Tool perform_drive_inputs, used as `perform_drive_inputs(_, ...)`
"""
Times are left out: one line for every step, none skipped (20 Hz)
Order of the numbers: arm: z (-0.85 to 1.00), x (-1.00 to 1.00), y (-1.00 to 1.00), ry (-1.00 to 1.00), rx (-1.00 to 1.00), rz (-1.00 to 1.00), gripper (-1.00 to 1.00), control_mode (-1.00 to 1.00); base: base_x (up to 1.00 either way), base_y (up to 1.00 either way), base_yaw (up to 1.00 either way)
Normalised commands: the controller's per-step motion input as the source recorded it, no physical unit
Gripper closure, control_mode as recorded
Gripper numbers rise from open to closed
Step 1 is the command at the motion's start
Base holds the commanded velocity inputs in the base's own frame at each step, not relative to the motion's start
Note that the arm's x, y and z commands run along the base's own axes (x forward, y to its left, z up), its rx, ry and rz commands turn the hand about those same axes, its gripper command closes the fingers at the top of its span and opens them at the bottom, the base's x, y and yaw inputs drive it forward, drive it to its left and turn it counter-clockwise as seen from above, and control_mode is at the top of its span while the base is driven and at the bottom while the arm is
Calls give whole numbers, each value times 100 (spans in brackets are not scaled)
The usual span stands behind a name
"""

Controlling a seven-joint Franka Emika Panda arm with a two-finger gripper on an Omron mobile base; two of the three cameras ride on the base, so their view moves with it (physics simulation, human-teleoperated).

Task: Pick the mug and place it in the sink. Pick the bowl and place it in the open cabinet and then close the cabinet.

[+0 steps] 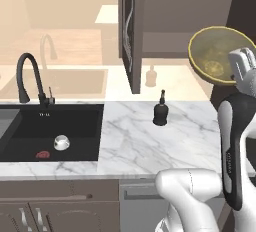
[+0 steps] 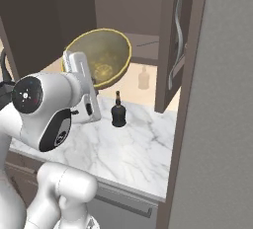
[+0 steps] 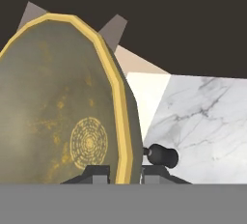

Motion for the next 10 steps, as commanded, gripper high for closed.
perform_drive_inputs(12, 22, 0, 1, 0, 3, 100, -100, 0, 0, 0)
perform_drive_inputs(10, 24, 0, 0, 0, 3, 100, -100, 0, 0, 0)
perform_drive_inputs(12, 21, 0, 0, 0, 3, 100, -100, 0, 0, 0)
perform_drive_inputs(15, 21, 0, 0, 0, 3, 100, -100, 0, 0, 0)
perform_drive_inputs(15, 19, 0, 0, 0, 3, 100, -100, 0, 0, 0)
perform_drive_inputs(14, 18, 0, 0, 0, 3, 100, -100, 0, 0, 0)
perform_drive_inputs(12, 18, 0, 0, 0, 3, 100, -100, 0, 0, 0)
perform_drive_inputs(11, 18, 0, 0, 0, 3, 100, -100, 0, 0, 0)
perform_drive_inputs(11, 19, 0, 0, 0, 3, 100, -100, 0, 0, 0)
perform_drive_inputs(10, 21, 0, 0, 0, 3, 100, -100, 0, 0, 0)
